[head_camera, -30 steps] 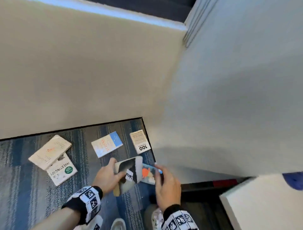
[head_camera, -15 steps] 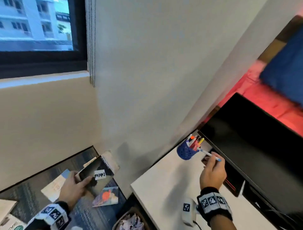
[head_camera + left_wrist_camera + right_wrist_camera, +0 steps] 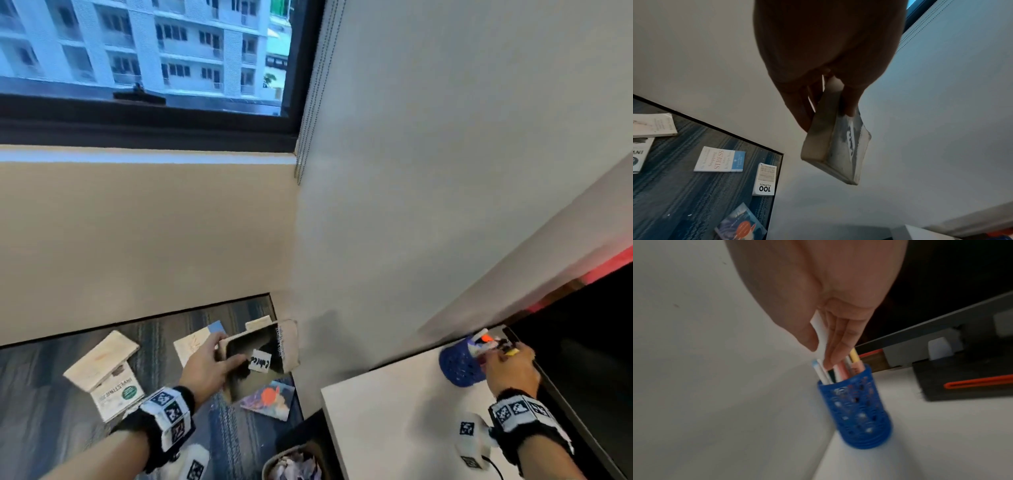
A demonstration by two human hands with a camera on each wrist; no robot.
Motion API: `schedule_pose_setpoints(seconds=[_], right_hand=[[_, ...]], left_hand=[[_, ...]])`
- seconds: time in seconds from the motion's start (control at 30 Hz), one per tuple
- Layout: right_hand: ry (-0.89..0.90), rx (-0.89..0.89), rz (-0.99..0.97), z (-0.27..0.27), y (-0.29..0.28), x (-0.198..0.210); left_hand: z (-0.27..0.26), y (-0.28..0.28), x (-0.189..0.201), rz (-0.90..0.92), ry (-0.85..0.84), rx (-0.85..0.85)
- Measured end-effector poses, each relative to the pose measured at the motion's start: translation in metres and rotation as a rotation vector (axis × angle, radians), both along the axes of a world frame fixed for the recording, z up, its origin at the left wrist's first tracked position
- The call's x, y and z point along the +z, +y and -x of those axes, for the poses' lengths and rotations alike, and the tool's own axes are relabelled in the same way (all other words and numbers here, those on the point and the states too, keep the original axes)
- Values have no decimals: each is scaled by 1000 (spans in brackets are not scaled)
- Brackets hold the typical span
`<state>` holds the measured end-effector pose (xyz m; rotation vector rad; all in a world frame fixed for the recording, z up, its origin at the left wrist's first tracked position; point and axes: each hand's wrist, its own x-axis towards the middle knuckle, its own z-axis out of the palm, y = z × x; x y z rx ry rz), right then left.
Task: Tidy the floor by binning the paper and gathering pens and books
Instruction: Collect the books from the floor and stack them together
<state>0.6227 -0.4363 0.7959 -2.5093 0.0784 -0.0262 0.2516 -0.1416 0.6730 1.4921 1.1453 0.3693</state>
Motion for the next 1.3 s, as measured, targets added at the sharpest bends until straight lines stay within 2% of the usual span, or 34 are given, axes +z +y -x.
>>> schedule_pose_setpoints(seconds=[0.07, 0.13, 0.2, 0.27, 0.33, 0.37, 0.43, 0.53, 0.67, 0.8, 0.9, 0.93, 1.0, 1.1, 1.2, 1.3], right_hand=[[-130, -39, -23, 20, 14, 3], [-306, 5, -150, 66, 40, 6], [-359, 246, -283, 133, 76, 6], [-248, 645, -255, 194, 112, -13], [-34, 1034, -76, 239, 146, -40], [84, 1169, 31, 256, 165, -56], [254, 1265, 206, 278, 200, -82], [491, 1323, 253, 296, 247, -116], [562, 1454, 380, 319, 313, -157], [476, 1444, 404, 343, 393, -240], [489, 1307, 276, 343, 447, -351], [496, 1226, 245, 336, 458, -398], [501, 1032, 181, 313, 474, -472], [510, 718, 126, 252, 480, -594], [586, 441, 46, 185, 477, -684], [698, 288, -25, 118, 464, -767]], left_hand=[[10, 3, -3, -32, 43, -3], [18, 5, -5, -39, 31, -8], [24, 6, -1, -39, -2, -38], [32, 10, 2, -23, -30, -90], [42, 18, 6, -7, -38, -174], [52, 24, 7, 11, -49, -213], [71, 38, 11, 37, -82, -288], [104, 67, 11, 68, -136, -269], [145, 120, -22, 68, -153, -125], [170, 186, -119, 30, -25, 125], [181, 239, -244, 88, 169, 239], [178, 250, -296, 116, 239, 208], [169, 271, -374, 109, 349, 69], [130, 298, -497, 29, 417, -129], [91, 329, -590, -83, 432, -281], [58, 357, -656, -219, 479, -461]])
